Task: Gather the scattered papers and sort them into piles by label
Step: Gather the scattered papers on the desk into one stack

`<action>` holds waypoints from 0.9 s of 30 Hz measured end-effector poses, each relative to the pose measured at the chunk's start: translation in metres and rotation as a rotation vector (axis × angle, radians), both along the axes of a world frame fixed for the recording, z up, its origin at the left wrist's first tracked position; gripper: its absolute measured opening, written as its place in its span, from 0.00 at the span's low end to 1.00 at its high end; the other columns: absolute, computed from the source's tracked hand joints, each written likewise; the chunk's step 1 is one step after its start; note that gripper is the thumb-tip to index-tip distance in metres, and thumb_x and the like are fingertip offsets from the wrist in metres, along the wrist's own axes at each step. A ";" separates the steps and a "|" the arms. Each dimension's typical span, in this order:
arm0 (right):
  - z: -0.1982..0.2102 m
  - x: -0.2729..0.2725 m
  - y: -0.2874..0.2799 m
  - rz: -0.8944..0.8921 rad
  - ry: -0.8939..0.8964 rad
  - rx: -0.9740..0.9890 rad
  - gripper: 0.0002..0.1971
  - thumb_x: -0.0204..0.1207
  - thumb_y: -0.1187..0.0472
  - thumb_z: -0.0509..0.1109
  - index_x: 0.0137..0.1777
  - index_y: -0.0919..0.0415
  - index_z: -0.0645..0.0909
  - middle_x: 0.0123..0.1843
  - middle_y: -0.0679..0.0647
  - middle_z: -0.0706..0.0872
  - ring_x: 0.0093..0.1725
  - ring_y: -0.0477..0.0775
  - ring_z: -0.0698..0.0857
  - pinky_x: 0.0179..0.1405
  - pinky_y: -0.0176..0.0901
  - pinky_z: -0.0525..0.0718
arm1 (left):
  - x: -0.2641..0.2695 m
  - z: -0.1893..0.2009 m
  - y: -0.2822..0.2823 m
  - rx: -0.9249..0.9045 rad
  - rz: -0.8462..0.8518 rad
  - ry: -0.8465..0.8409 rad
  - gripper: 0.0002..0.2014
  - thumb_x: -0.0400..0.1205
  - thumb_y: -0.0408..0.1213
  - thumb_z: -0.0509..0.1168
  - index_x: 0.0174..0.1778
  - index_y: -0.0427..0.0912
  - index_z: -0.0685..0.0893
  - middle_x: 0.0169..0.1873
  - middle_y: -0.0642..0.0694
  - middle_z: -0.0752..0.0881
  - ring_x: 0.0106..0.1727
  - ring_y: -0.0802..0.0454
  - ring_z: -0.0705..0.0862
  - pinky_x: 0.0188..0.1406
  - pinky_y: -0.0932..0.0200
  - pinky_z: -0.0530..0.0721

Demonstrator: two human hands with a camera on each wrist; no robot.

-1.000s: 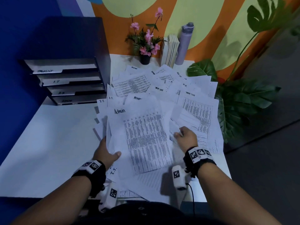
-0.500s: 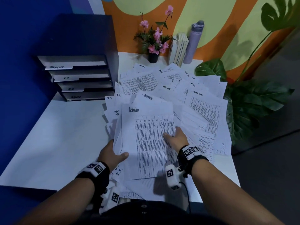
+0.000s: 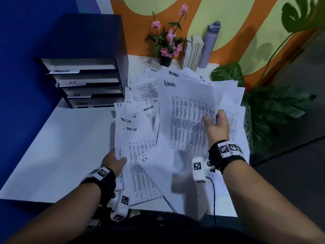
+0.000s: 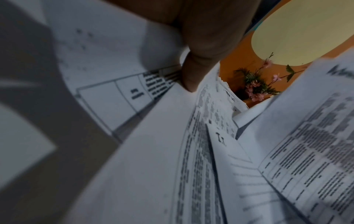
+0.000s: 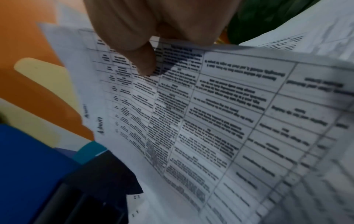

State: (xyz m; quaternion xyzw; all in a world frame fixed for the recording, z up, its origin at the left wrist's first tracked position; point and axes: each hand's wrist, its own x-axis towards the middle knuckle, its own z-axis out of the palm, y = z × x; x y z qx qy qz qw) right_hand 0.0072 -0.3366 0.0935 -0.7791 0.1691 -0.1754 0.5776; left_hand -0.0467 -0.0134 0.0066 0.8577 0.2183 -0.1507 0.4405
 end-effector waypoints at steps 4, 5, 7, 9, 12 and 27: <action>0.036 -0.002 0.009 0.002 -0.239 0.069 0.16 0.78 0.71 0.65 0.47 0.45 0.74 0.48 0.49 0.81 0.49 0.46 0.79 0.52 0.43 0.79 | 0.005 -0.002 -0.004 0.012 0.026 0.022 0.17 0.82 0.31 0.62 0.68 0.36 0.78 0.59 0.36 0.85 0.53 0.40 0.83 0.52 0.55 0.79; 0.046 -0.002 0.010 0.006 -0.298 0.082 0.17 0.78 0.72 0.65 0.50 0.45 0.74 0.49 0.47 0.81 0.51 0.45 0.80 0.55 0.44 0.79 | 0.005 -0.002 -0.004 0.012 0.041 0.026 0.16 0.83 0.32 0.61 0.67 0.35 0.78 0.59 0.35 0.84 0.53 0.40 0.82 0.52 0.55 0.78; 0.065 -0.002 0.011 0.057 -0.413 0.125 0.21 0.77 0.74 0.65 0.59 0.46 0.75 0.55 0.45 0.83 0.59 0.47 0.82 0.64 0.48 0.80 | 0.006 -0.002 -0.004 0.011 0.061 0.032 0.17 0.85 0.35 0.59 0.68 0.32 0.77 0.63 0.33 0.83 0.58 0.37 0.81 0.56 0.54 0.77; 0.075 0.000 0.004 0.143 -0.439 0.162 0.22 0.78 0.74 0.65 0.66 0.50 0.74 0.62 0.49 0.84 0.67 0.53 0.82 0.71 0.52 0.79 | 0.007 -0.002 -0.003 0.002 0.074 0.064 0.20 0.87 0.39 0.57 0.70 0.30 0.76 0.68 0.32 0.80 0.67 0.35 0.78 0.63 0.52 0.74; 0.068 0.007 -0.010 0.174 -0.224 0.084 0.17 0.78 0.69 0.67 0.64 0.54 0.77 0.60 0.52 0.87 0.62 0.52 0.86 0.66 0.57 0.83 | 0.008 -0.004 0.000 -0.013 0.091 0.127 0.27 0.88 0.49 0.54 0.75 0.30 0.71 0.73 0.31 0.75 0.73 0.35 0.74 0.71 0.48 0.71; -0.048 -0.047 -0.004 0.497 0.807 -0.440 0.26 0.83 0.57 0.67 0.78 0.65 0.67 0.75 0.61 0.74 0.72 0.61 0.76 0.69 0.47 0.74 | 0.015 -0.016 -0.040 -0.209 -0.014 0.308 0.15 0.88 0.44 0.56 0.49 0.34 0.78 0.61 0.30 0.76 0.59 0.44 0.75 0.55 0.57 0.71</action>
